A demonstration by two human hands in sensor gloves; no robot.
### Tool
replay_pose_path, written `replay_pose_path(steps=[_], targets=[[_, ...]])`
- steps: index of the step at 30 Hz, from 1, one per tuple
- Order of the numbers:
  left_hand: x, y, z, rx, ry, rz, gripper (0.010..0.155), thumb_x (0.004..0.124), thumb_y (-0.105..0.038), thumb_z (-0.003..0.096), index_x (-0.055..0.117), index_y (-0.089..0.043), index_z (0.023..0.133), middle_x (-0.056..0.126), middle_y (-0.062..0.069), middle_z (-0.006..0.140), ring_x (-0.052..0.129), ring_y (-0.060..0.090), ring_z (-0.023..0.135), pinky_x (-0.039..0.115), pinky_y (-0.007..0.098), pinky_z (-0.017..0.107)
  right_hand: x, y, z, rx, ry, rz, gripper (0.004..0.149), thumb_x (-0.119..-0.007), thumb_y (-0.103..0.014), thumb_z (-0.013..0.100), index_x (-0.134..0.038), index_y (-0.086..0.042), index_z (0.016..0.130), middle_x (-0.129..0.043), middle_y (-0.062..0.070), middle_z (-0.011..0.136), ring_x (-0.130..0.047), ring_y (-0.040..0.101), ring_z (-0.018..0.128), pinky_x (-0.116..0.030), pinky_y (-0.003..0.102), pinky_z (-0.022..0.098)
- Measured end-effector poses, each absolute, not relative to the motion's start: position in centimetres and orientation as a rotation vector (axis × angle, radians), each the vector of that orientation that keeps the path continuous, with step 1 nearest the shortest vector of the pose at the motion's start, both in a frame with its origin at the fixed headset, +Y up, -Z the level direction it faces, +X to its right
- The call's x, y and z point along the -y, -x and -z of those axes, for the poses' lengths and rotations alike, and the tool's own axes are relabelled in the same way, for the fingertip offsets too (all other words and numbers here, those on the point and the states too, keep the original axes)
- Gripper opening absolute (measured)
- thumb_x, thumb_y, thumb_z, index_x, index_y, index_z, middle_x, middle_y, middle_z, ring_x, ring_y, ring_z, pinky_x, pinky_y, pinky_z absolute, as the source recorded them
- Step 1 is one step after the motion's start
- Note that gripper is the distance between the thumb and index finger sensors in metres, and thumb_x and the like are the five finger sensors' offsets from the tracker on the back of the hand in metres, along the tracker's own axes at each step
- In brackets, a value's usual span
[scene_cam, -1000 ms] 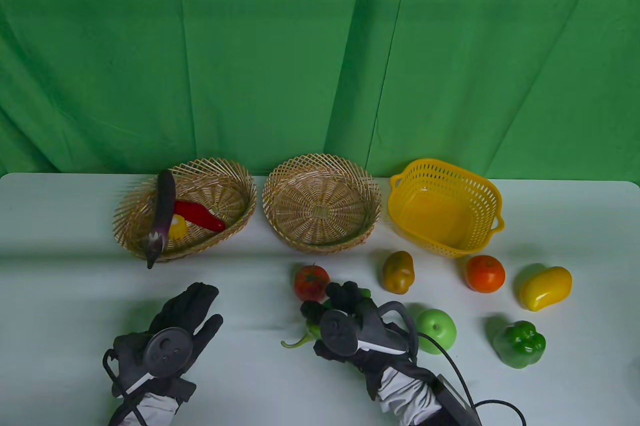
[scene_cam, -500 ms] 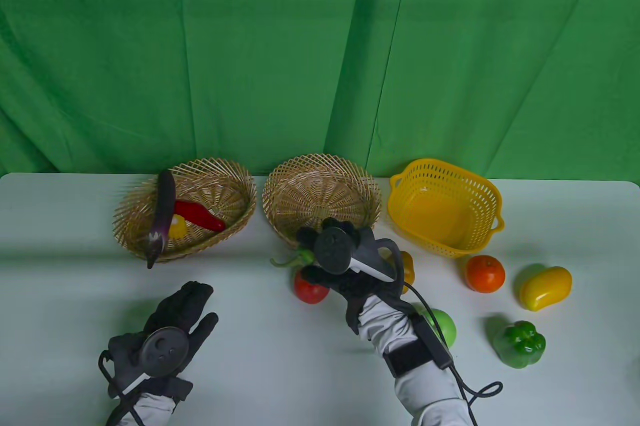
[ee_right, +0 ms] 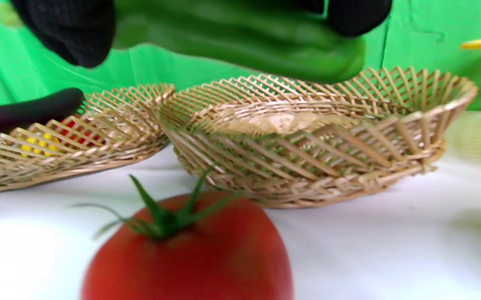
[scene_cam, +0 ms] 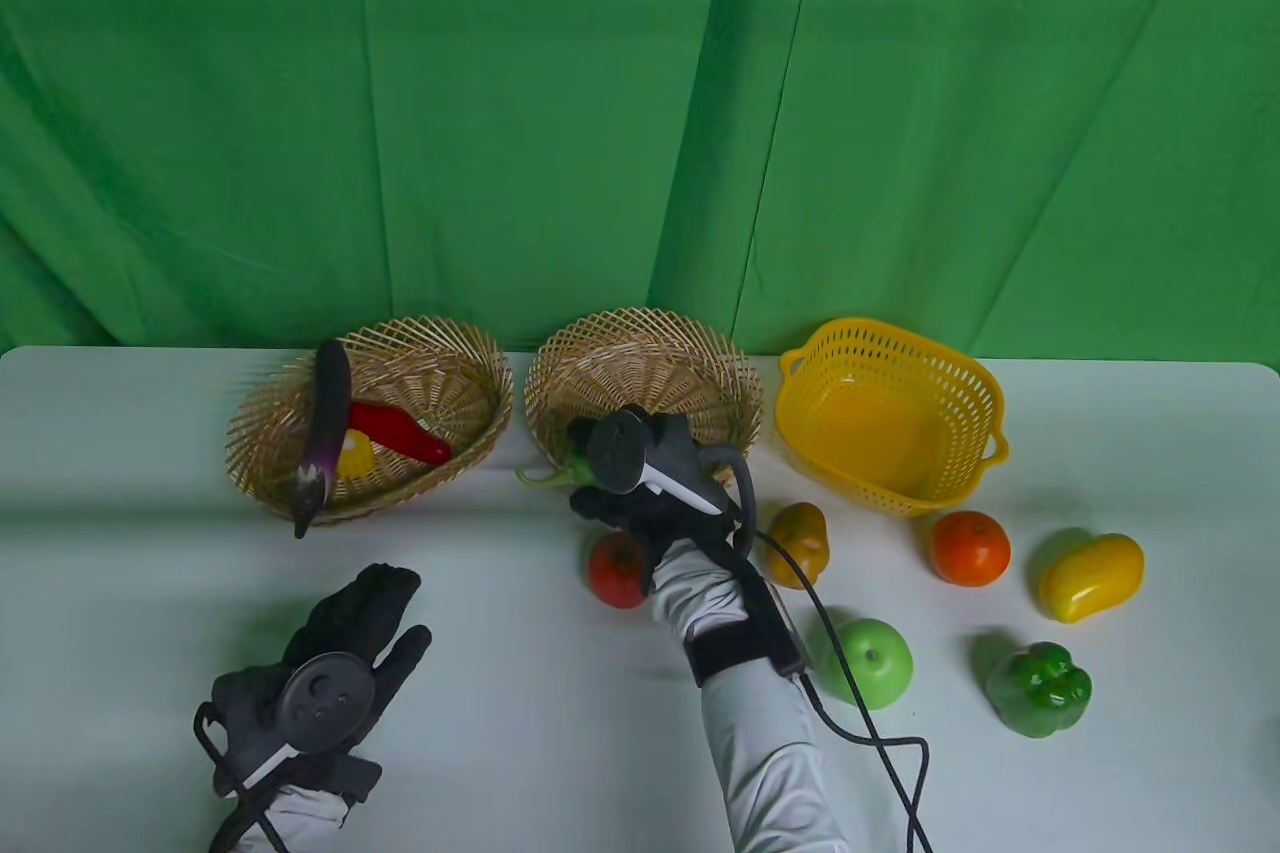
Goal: Place 10 objects into 3 containers, with green background
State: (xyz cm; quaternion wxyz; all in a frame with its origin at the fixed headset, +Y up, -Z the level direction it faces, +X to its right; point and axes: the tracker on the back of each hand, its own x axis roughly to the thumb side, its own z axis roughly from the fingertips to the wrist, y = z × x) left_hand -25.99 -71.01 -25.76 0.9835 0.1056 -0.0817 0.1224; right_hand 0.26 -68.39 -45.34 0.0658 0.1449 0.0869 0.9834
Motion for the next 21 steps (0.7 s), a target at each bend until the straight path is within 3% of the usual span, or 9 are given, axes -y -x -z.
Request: replay_pose_path(steps=[13, 21], targets=[[71.0, 26.3, 25.7, 0.147, -0.21, -0.246, 0.062, 0.062, -0.055, 0.0572, 0.058, -0.029, 0.114, 0.074, 0.013, 0.113, 0.084, 0.037, 0.096, 0.075, 0.055, 0.061, 70.6, -0.5, 46.8, -0.343, -0.359, -3.02, 0.076, -0.07, -0.058, 0.052, -0.025, -0.045, 0.112, -0.019, 0.018, 0.124, -0.033, 0.048, 0.113, -0.037, 0.07, 0.081], [70.9, 26.5, 25.7, 0.14, -0.213, -0.253, 0.062, 0.062, -0.055, 0.0573, 0.059, -0.029, 0.114, 0.074, 0.013, 0.113, 0.084, 0.037, 0.096, 0.075, 0.055, 0.061, 69.7, -1.2, 45.2, -0.267, -0.392, -2.974, 0.075, -0.062, -0.063, 0.053, -0.025, -0.04, 0.115, -0.023, 0.019, 0.125, -0.034, 0.05, 0.112, -0.038, 0.073, 0.078]])
